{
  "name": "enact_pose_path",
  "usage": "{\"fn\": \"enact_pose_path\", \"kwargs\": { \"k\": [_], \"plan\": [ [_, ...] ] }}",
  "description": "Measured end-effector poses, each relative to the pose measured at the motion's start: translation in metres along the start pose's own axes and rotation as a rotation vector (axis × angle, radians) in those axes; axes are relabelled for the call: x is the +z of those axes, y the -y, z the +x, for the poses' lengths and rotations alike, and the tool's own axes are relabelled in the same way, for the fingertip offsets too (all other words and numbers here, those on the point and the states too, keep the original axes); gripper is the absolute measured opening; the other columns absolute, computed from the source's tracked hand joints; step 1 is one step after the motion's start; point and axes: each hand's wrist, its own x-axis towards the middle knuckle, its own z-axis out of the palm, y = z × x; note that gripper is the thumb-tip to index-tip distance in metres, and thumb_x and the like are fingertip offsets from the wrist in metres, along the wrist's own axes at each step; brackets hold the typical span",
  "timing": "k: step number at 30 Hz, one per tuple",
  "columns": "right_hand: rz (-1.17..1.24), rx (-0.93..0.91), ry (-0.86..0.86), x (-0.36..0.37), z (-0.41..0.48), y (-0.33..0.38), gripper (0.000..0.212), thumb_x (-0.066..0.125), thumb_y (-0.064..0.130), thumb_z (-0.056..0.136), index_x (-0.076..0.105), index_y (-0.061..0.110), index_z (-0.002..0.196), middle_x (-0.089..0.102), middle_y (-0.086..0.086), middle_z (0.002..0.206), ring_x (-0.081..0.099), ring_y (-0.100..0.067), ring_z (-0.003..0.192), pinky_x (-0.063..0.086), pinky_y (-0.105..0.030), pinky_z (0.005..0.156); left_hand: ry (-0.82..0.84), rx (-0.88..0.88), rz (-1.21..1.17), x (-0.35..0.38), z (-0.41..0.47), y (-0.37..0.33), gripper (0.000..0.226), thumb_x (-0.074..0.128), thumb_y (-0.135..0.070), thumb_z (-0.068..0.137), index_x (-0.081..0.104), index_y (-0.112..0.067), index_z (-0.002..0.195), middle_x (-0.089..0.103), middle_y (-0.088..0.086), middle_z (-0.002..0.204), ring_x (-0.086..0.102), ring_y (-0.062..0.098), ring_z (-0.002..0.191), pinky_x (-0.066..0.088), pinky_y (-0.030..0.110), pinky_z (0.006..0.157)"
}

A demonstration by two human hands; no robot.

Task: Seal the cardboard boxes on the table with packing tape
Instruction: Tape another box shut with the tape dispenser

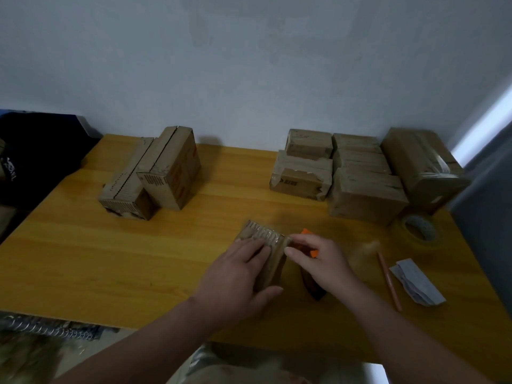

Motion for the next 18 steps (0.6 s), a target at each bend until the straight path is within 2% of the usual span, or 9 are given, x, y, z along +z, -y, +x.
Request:
{"fn": "enact_pose_path", "kwargs": {
  "k": [4, 6, 9, 12, 14, 18],
  "plan": [
    [0.118, 0.056, -0.003, 0.004, 0.005, 0.004, 0.025, 0.072, 0.031, 0.085, 0.069, 0.030, 0.110, 0.064, 0.019, 0.106, 0.056, 0.006, 0.100, 0.040, -0.009, 0.075, 0.012, 0.054, -0.134, 0.002, 0.002, 0.010, 0.066, 0.047, -0.061, 0.084, 0.059, -0.014, 0.129, 0.057, 0.004, 0.132, 0.054, 0.021, 0.121, 0.030, 0.033, 0.105],
    [0.165, 0.089, -0.003, 0.006, 0.007, 0.007, 0.026, 0.074, 0.030, 0.084, 0.069, 0.027, 0.109, 0.065, 0.017, 0.105, 0.056, 0.007, 0.097, 0.039, -0.008, 0.071, 0.011, 0.070, -0.184, 0.004, 0.002, 0.014, 0.065, 0.050, -0.058, 0.083, 0.059, -0.013, 0.129, 0.057, 0.005, 0.130, 0.051, 0.019, 0.121, 0.033, 0.034, 0.105],
    [0.199, 0.121, -0.016, 0.013, 0.009, 0.012, 0.028, 0.076, 0.031, 0.081, 0.070, 0.025, 0.108, 0.065, 0.015, 0.105, 0.056, 0.004, 0.096, 0.040, -0.013, 0.071, -0.025, 0.080, -0.230, 0.007, 0.002, 0.016, 0.064, 0.055, -0.055, 0.081, 0.061, -0.010, 0.125, 0.059, 0.007, 0.124, 0.046, 0.015, 0.117, 0.036, 0.033, 0.103],
    [0.202, 0.152, -0.053, 0.021, 0.012, 0.014, 0.032, 0.078, 0.032, 0.079, 0.070, 0.022, 0.108, 0.065, 0.011, 0.103, 0.057, 0.000, 0.094, 0.041, -0.015, 0.068, -0.049, 0.085, -0.220, 0.009, 0.001, 0.015, 0.064, 0.055, -0.055, 0.080, 0.063, -0.009, 0.124, 0.060, 0.007, 0.120, 0.047, 0.015, 0.113, 0.037, 0.033, 0.102],
    [0.164, 0.150, -0.090, 0.025, 0.012, 0.016, 0.027, 0.077, 0.032, 0.079, 0.071, 0.023, 0.105, 0.065, 0.012, 0.099, 0.058, 0.000, 0.090, 0.041, -0.016, 0.066, -0.058, 0.085, -0.215, 0.010, 0.000, 0.016, 0.063, 0.054, -0.055, 0.080, 0.063, -0.010, 0.123, 0.061, 0.006, 0.119, 0.049, 0.016, 0.113, 0.038, 0.035, 0.102],
    [0.111, 0.090, -0.168, 0.027, 0.016, 0.016, 0.014, 0.076, 0.030, 0.081, 0.074, 0.021, 0.091, 0.069, 0.012, 0.086, 0.062, -0.003, 0.084, 0.048, -0.022, 0.071, -0.056, 0.079, -0.195, 0.013, -0.001, 0.016, 0.064, 0.053, -0.056, 0.080, 0.063, -0.010, 0.123, 0.062, 0.006, 0.119, 0.056, 0.020, 0.111, 0.039, 0.035, 0.101]
  ]
}}
